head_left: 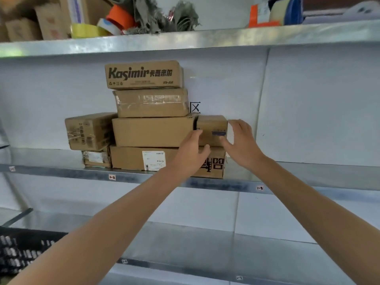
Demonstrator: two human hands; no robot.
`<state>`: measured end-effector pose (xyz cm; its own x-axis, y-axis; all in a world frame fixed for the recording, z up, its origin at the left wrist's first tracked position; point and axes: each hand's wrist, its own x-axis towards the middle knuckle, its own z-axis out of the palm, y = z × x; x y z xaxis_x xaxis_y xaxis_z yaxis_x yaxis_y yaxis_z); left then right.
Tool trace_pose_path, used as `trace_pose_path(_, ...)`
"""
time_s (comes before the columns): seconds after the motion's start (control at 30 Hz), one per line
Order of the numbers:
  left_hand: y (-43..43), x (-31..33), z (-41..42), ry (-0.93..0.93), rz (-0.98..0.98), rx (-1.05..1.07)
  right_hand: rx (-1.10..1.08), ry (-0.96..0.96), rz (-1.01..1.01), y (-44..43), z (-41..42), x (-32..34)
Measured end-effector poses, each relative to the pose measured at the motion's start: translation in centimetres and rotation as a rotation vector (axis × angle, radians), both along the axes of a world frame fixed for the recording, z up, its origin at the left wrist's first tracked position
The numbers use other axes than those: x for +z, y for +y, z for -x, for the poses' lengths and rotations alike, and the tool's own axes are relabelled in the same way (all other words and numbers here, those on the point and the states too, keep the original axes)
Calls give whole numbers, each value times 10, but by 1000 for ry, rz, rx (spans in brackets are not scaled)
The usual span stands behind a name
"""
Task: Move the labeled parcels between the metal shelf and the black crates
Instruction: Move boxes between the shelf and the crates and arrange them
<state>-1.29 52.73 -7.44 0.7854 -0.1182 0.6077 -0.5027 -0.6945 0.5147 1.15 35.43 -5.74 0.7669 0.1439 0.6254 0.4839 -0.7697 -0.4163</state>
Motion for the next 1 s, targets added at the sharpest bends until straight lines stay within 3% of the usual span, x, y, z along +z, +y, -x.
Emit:
trace_pose_path(0.1,-18,2,-12,61,80,27,17,151,-15,-4,-18,4)
trace_pose_path(0.33,-41,6,-30,125,199,167,151,328,-312,1,-44,4)
trace_pose_path(0.5,-36,2,-31,-130,237,137,158,316,-486,-1,-47,0)
trace_pose_path(0.77,-45,18,-41,176,258,63,200,381,-610,-8,-38,5)
trace_pose_path(1.0,-57,6,-12,78,516,-66,297,204,-603,-34,-2,-6)
